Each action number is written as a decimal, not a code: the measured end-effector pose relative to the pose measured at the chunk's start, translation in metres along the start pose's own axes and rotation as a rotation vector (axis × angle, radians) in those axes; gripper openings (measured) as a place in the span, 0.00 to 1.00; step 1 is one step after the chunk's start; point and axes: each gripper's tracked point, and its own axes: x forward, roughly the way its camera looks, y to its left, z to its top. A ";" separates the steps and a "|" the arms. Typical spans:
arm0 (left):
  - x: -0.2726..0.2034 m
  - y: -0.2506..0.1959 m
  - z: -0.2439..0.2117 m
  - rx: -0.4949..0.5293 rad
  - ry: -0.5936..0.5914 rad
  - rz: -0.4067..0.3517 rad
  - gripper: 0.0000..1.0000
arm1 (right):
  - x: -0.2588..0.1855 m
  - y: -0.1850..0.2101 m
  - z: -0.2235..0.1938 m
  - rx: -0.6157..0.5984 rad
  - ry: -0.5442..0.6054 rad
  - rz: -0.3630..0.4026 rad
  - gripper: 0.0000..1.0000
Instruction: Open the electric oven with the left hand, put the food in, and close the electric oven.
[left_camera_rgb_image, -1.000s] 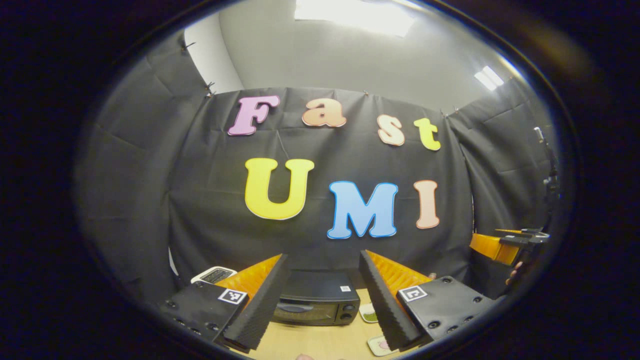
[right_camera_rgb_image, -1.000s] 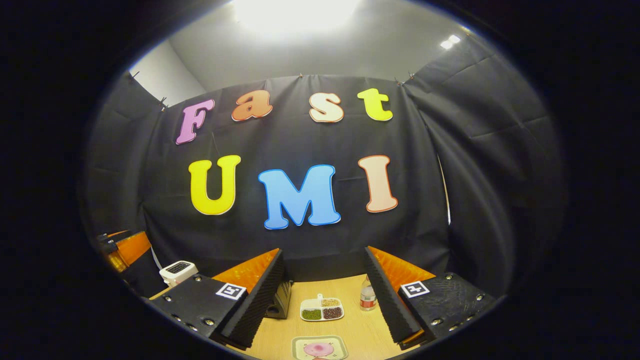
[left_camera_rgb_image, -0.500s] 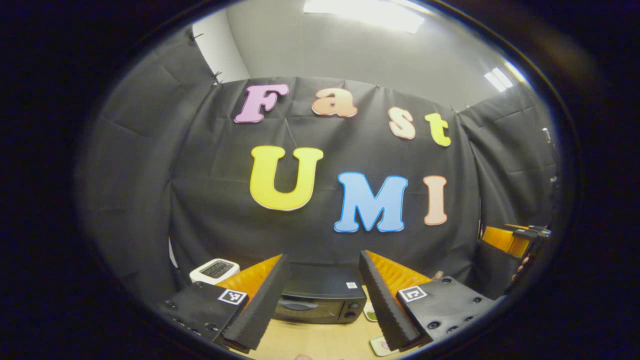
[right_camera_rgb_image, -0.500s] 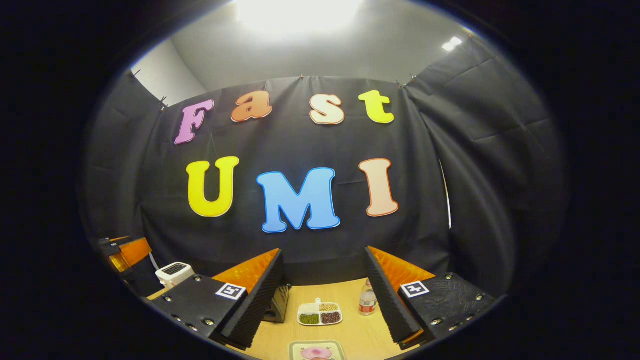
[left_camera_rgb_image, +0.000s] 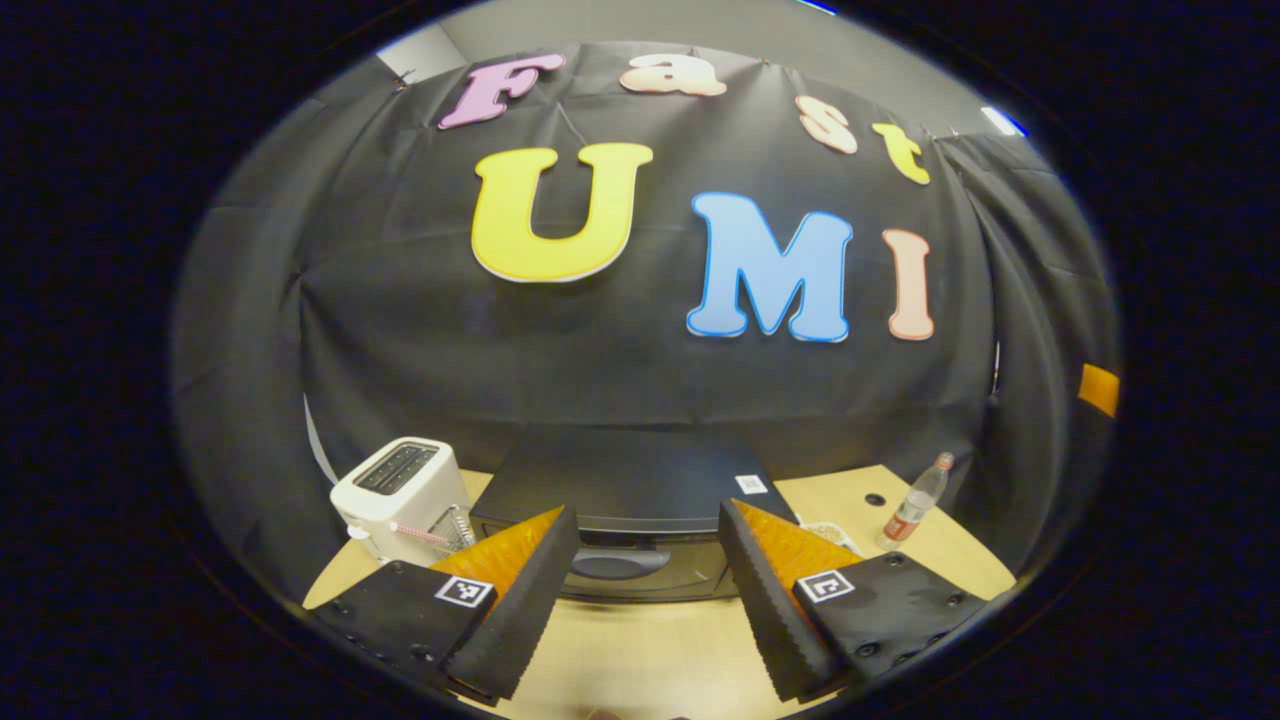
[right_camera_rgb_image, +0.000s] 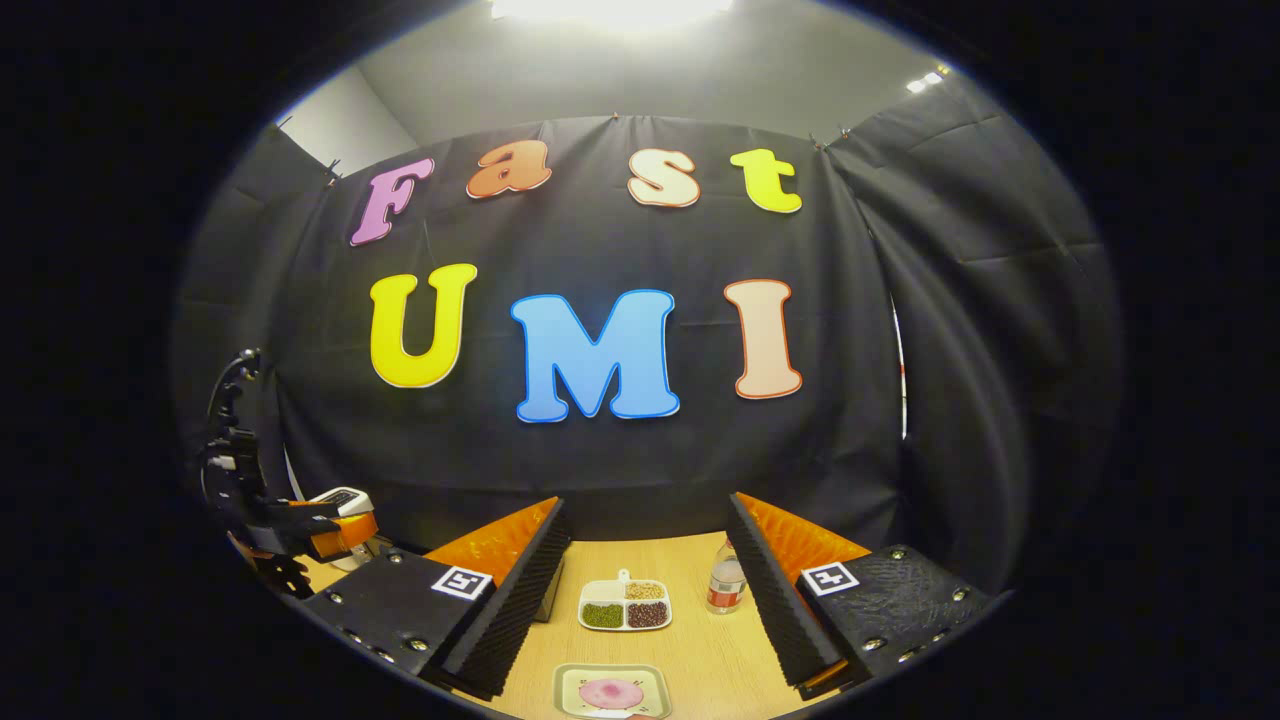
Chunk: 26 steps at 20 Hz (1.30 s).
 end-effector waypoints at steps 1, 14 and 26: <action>0.014 0.005 -0.012 0.011 0.025 0.003 0.92 | 0.001 -0.001 -0.003 -0.006 0.009 -0.008 0.96; 0.105 0.025 -0.079 0.075 0.151 0.025 0.95 | 0.006 -0.016 -0.018 -0.032 0.079 -0.100 0.97; 0.073 0.021 -0.101 0.075 0.150 0.036 0.95 | 0.002 -0.011 -0.010 0.009 0.049 -0.077 0.97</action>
